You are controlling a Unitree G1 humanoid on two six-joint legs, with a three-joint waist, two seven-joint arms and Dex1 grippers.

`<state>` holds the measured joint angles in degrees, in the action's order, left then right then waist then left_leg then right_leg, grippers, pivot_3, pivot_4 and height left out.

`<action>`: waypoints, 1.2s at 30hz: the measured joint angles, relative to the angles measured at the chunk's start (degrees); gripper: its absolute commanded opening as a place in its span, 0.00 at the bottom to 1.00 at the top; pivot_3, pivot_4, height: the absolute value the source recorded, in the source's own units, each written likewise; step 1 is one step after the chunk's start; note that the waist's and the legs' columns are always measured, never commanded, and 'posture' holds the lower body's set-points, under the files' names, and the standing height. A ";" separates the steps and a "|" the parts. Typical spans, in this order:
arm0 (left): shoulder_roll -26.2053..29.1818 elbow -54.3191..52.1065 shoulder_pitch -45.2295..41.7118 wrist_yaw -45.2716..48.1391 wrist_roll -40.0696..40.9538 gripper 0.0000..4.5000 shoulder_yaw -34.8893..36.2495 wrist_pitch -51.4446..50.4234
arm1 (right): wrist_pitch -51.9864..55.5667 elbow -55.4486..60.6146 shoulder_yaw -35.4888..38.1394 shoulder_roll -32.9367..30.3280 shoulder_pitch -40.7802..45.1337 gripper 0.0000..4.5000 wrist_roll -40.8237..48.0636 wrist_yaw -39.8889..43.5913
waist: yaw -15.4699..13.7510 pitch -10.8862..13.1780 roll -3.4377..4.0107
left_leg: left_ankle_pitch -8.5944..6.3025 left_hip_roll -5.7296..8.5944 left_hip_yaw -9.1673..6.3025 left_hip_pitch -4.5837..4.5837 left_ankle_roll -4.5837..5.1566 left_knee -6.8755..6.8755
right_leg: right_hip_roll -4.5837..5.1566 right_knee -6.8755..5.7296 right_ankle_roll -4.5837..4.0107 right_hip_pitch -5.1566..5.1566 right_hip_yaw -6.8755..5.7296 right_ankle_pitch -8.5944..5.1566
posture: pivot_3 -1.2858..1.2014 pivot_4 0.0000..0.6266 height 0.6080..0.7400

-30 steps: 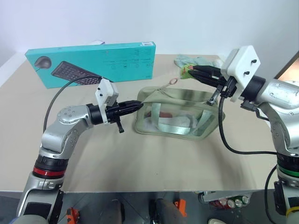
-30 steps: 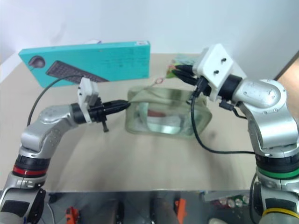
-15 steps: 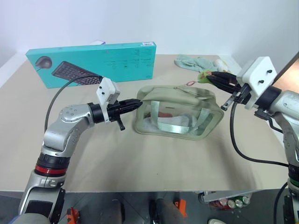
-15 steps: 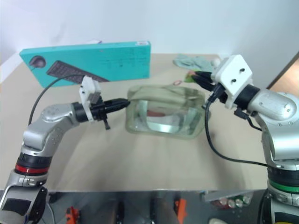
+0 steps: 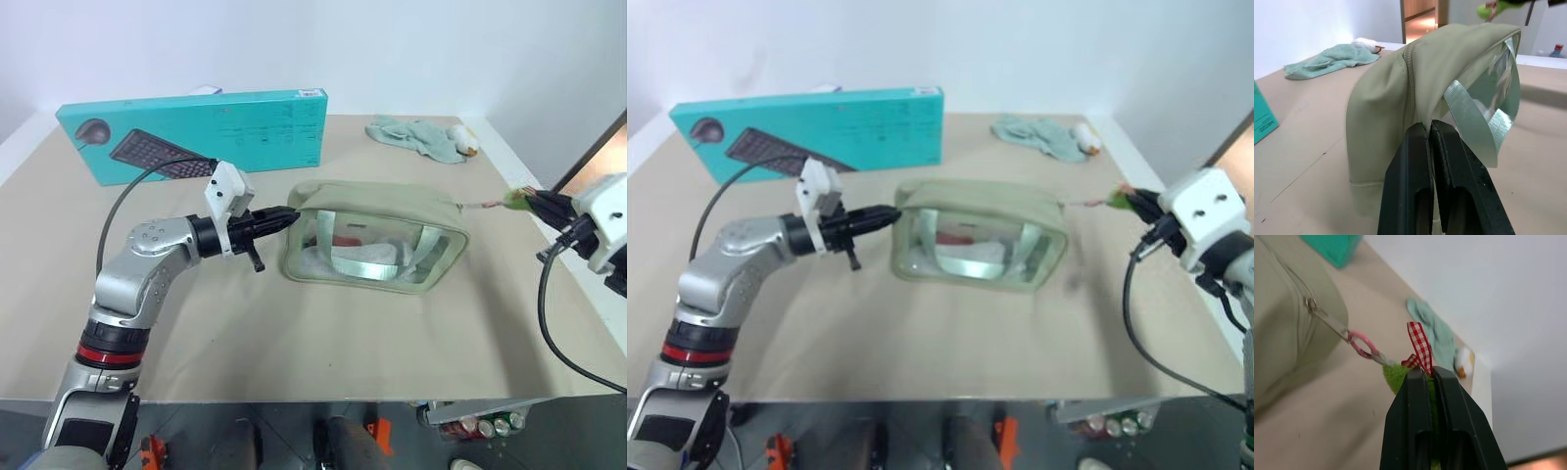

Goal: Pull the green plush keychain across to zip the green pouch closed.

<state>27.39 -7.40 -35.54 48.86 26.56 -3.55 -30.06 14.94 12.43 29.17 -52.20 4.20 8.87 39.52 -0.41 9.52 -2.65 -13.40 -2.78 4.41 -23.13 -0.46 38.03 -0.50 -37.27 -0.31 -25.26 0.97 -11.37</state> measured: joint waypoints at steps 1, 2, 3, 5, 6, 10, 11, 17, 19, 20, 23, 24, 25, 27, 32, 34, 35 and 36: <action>-0.06 0.00 -0.02 0.01 0.00 0.00 -0.30 0.00 | -0.50 -0.45 0.01 0.40 -1.56 0.00 -0.70 -0.61 | 0.02 0.00 0.00 | 0.00 -0.01 -0.01 0.01 0.00 0.00 | -0.01 0.00 0.00 -0.01 0.02 0.00 | 0.52 0.24 1.00; -0.07 0.00 -0.04 0.01 0.00 0.00 -0.43 0.00 | -0.68 -0.73 -0.01 1.26 -2.51 0.00 -1.23 -1.17 | 0.05 0.00 0.01 | 0.00 -0.01 -0.01 0.02 0.00 -0.01 | -0.01 0.00 0.00 -0.01 0.04 0.00 | 0.52 0.24 1.00; -0.08 0.00 -0.08 0.00 0.00 0.00 -0.49 0.00 | -0.89 -0.80 -0.15 2.28 -3.30 0.00 -1.32 -1.80 | 0.06 -0.01 0.02 | 0.00 -0.02 -0.02 0.03 0.00 -0.01 | -0.02 -0.01 0.00 0.00 0.04 0.00 | 0.52 0.24 1.00; -0.10 0.02 -0.28 -0.10 -0.10 0.00 -0.51 0.02 | -1.66 -0.82 -1.59 3.98 -4.03 0.00 -2.66 -3.80 | 0.23 -0.02 0.03 | 0.00 -0.05 -0.01 0.09 0.00 -0.01 | -0.07 -0.01 0.00 0.01 0.09 0.01 | 0.52 0.24 1.00; -0.10 0.03 -0.34 -0.13 -0.15 0.00 -0.52 0.02 | -1.88 -0.86 -2.32 4.53 -4.29 0.00 -3.22 -4.31 | 0.25 -0.02 0.03 | 0.00 -0.07 -0.02 0.11 0.00 -0.01 | -0.09 -0.01 0.00 0.02 0.09 0.01 | 0.52 0.24 1.00; -0.33 0.16 -0.34 -0.86 -0.70 0.00 -0.56 0.02 | -3.95 -4.38 -10.52 11.42 -4.06 0.00 -7.34 -9.19 | 0.26 -0.04 0.06 | 0.01 -0.09 0.00 0.15 -0.01 -0.01 | -0.13 -0.03 -0.03 0.03 0.10 0.02 | 0.52 0.24 1.00; -0.49 0.16 -0.35 -0.94 -0.76 0.00 -0.57 0.02 | -4.17 -5.45 -12.34 12.67 -3.73 0.00 -8.13 -10.02 | 0.26 -0.03 0.12 | 0.01 -0.09 -0.01 0.14 -0.01 -0.01 | -0.13 -0.03 -0.04 0.02 0.11 0.03 | 0.52 0.24 1.00; -1.01 0.31 -0.40 -1.26 -1.37 0.00 -0.56 0.02 | -8.11 -11.38 -17.59 14.84 1.22 0.00 -10.90 -13.17 | 0.25 -0.05 0.20 | 0.01 -0.04 0.03 0.14 0.00 -0.01 | -0.11 -0.03 -0.01 0.03 0.14 0.04 | 0.52 0.24 1.00; -1.18 0.35 -0.40 -1.38 -1.42 0.00 -0.56 0.02 | -9.27 -13.18 -18.81 15.87 2.20 0.00 -11.45 -13.75 | 0.25 -0.05 0.20 | 0.01 -0.05 0.01 0.12 0.00 -0.01 | -0.12 -0.03 -0.02 0.02 0.15 0.03 | 0.52 0.24 1.00; -1.21 0.35 -0.40 -1.46 -1.46 0.00 -0.56 0.02 | -9.65 -13.77 -19.48 16.00 2.52 0.00 -11.57 -13.84 | 0.26 -0.05 0.20 | 0.01 -0.05 0.01 0.13 0.00 -0.02 | -0.13 -0.03 -0.02 0.02 0.16 0.03 | 0.52 0.24 1.00; -1.58 0.38 -0.40 -2.53 -1.38 0.00 -0.45 -0.24 | -10.45 -14.40 -20.25 16.38 3.20 0.15 -11.66 -13.84 | 0.25 -0.05 0.21 | 0.01 -0.06 0.00 0.13 0.00 -0.02 | -0.13 -0.03 -0.02 0.03 0.15 0.03 | 0.52 0.24 1.00; -1.88 0.63 -0.40 -2.74 -0.93 0.15 -0.10 -0.58 | -10.20 -14.29 -19.97 16.38 3.23 0.18 -10.61 -13.40 | 0.25 -0.05 0.21 | 0.01 -0.06 0.00 0.12 0.00 -0.02 | -0.13 -0.03 -0.02 0.03 0.15 0.04 | 0.52 0.24 1.00; -2.01 1.01 -0.39 -2.88 -0.05 0.19 0.52 -1.33 | -9.65 -13.95 -19.54 16.39 3.21 0.26 -9.29 -12.92 | 0.24 -0.05 0.20 | 0.01 -0.07 0.00 0.12 0.00 -0.02 | -0.13 -0.03 -0.02 0.02 0.16 0.04 | 0.52 0.24 1.00; -1.55 1.37 -0.24 -2.25 1.02 0.32 1.74 -1.67 | -8.15 -12.30 -17.50 16.32 2.50 0.41 -6.53 -11.89 | 0.25 -0.04 0.21 | 0.01 -0.07 0.00 0.12 0.00 -0.02 | -0.14 -0.03 -0.01 0.01 0.15 0.04 | 0.52 0.24 1.00; -0.30 1.80 -0.11 -2.13 4.62 0.71 6.00 -3.90 | -4.00 -2.07 -10.13 14.22 -3.58 0.80 0.73 -8.20 | 0.19 -0.04 0.22 | 0.01 -0.08 -0.03 0.08 0.00 -0.07 | -0.14 -0.03 -0.03 0.00 0.10 0.01 | 0.52 0.24 1.00; 1.63 1.80 0.58 -2.32 5.35 0.88 8.28 -4.18 | -2.07 2.55 -6.18 14.20 -7.41 0.98 4.14 -7.16 | 0.20 -0.05 0.24 | 0.01 -0.10 -0.04 0.13 0.00 -0.10 | -0.14 -0.03 -0.04 0.01 0.10 0.00 | 0.52 0.24 1.00; 2.73 1.82 1.31 -2.41 5.29 0.96 9.27 -4.12 | -1.29 4.33 -4.65 14.27 -9.04 1.00 5.55 -6.96 | 0.27 -0.05 0.24 | 0.01 -0.13 -0.03 0.17 0.00 -0.13 | -0.16 -0.03 -0.05 0.02 0.12 0.00 | 0.52 0.24 1.00; 3.92 1.83 2.53 -2.59 4.89 0.99 10.43 -3.87 | -0.16 6.13 -2.77 14.53 -11.00 1.00 7.26 -6.75 | 0.32 -0.05 0.24 | 0.01 -0.14 0.00 0.21 -0.01 -0.16 | -0.17 -0.03 -0.05 0.01 0.15 0.00 | 0.52 0.24 1.00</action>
<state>31.31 -5.56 -33.00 46.26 31.45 6.87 -33.93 14.78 18.56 26.40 -37.67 -6.80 16.13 32.77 -0.08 9.47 -2.41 -13.39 -2.92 4.41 -22.93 -0.47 37.87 -0.68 -37.30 -0.37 -25.24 1.13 -11.37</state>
